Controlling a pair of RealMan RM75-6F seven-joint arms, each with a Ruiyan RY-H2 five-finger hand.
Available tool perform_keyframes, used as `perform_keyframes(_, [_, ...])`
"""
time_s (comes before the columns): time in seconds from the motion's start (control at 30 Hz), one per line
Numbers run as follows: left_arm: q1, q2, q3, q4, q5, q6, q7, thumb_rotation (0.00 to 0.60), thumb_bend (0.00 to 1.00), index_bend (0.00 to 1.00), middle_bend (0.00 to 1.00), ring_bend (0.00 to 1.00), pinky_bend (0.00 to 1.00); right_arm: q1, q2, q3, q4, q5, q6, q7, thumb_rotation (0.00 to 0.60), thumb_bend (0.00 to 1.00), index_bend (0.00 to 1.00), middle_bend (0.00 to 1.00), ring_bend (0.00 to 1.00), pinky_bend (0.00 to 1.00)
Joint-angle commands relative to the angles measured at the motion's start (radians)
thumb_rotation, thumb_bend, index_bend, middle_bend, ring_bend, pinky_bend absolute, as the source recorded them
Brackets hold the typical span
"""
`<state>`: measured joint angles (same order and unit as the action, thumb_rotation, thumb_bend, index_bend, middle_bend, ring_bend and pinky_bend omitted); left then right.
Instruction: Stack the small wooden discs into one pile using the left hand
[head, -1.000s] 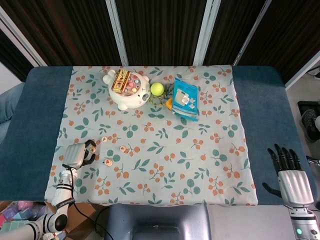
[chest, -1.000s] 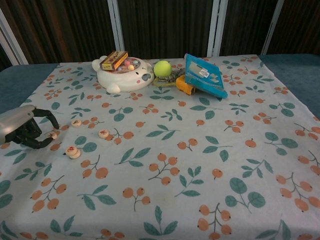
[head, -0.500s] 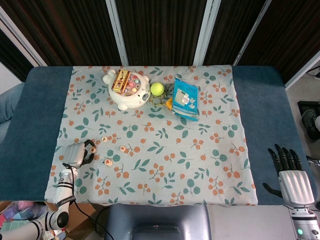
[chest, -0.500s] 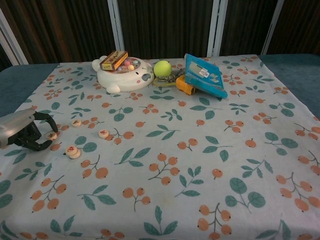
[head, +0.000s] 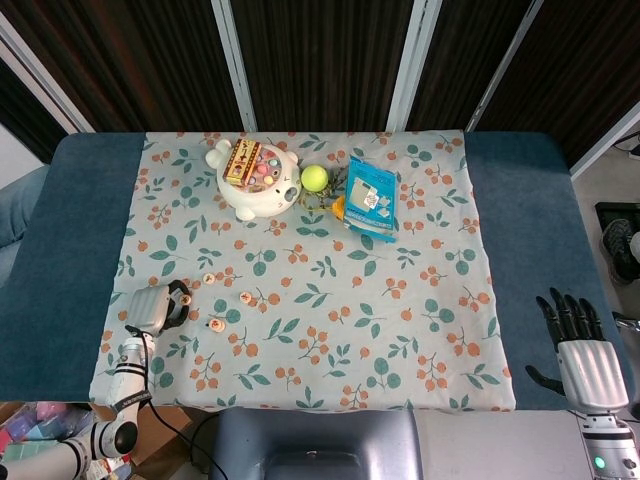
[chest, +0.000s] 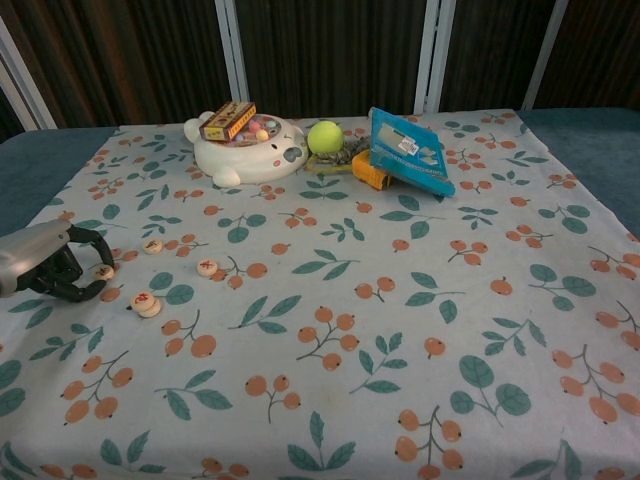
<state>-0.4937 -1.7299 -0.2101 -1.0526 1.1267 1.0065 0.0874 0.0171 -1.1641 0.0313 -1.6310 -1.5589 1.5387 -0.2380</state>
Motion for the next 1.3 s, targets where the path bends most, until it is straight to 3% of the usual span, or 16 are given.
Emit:
perform_keyframes(0.03, [0.000,-0.001,0.001,0.000,0.002,0.001,-0.003,0.600,0.40,0.49,1.00,1.00,1.00,0.000,-0.001,0.001,0.000,0.001,0.000,-0.001,0.600,0.12,0.00,0.00,0.00,0.00])
perform_keyframes(0.37, [0.007,0.018,-0.001,-0.036,0.024,0.034,-0.020,0.600,0.40,0.50,1.00,1.00,1.00,0.001,-0.002,0.000,0.000,0.001,-0.001,-0.003,0.600,0.12,0.00,0.00,0.00,0.00])
perform_keyframes(0.8, [0.040,0.093,0.031,-0.285,0.100,0.140,0.023,0.600,0.40,0.50,1.00,1.00,1.00,0.003,-0.003,-0.004,-0.001,-0.007,-0.003,-0.005,0.600,0.12,0.00,0.00,0.00,0.00])
perform_keyframes(1.3, [0.047,0.072,0.075,-0.319,0.117,0.150,0.085,0.600,0.40,0.50,1.00,1.00,1.00,0.001,0.005,-0.004,0.001,-0.007,0.000,0.014,0.600,0.12,0.00,0.00,0.00,0.00])
